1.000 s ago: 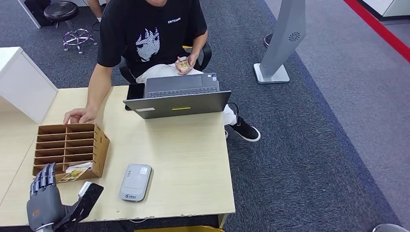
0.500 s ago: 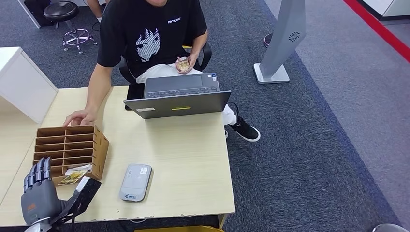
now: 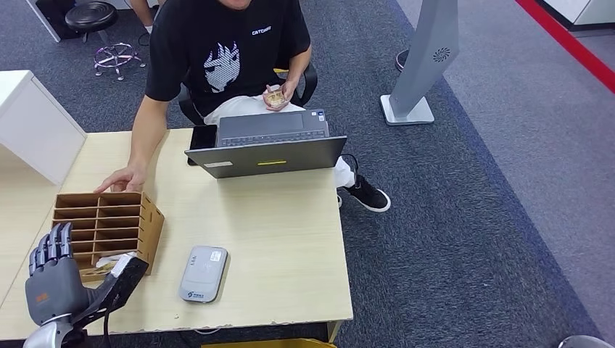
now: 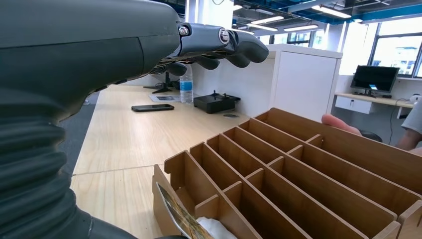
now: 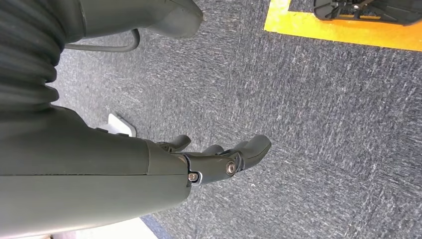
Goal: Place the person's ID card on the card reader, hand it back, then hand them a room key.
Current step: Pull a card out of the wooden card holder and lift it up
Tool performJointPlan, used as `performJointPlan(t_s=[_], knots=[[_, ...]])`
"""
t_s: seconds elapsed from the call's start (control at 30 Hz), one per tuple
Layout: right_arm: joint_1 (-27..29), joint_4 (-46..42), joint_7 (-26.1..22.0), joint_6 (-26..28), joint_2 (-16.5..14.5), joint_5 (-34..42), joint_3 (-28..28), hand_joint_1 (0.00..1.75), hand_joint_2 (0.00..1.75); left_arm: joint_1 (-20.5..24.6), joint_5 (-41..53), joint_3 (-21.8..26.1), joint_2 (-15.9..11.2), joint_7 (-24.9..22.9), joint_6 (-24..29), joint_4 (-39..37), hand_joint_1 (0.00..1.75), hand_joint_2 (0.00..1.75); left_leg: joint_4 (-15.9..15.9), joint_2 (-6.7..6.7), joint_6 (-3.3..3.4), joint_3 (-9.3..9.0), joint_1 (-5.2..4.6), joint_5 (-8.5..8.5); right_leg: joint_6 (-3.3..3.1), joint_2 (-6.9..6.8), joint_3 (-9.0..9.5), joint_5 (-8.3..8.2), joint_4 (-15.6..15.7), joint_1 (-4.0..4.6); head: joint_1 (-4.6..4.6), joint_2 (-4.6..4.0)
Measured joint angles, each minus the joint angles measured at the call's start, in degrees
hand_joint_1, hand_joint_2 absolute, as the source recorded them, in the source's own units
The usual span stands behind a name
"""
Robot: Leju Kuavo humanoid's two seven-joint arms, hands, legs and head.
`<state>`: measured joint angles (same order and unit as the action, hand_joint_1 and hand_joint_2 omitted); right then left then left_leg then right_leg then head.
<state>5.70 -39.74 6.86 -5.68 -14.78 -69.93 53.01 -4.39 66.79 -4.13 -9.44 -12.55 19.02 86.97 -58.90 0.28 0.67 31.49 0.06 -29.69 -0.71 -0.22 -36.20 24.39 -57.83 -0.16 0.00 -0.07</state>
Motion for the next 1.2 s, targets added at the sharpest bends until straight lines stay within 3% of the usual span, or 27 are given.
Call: performJointPlan(t_s=[1.2], knots=[[0.15, -0.76, -0.16, 0.00, -0.04, 0.72, 0.54, 0.00, 1.75, 0.60, -1.08, -0.01, -0.91, 0.20, -0.64, 0.00, 0.00, 1.75, 0.00, 0.00, 0.00, 0.00, 0.00, 0.00, 0.00, 0.00, 0.00, 0.00, 0.00, 0.00, 0.00, -0.01]])
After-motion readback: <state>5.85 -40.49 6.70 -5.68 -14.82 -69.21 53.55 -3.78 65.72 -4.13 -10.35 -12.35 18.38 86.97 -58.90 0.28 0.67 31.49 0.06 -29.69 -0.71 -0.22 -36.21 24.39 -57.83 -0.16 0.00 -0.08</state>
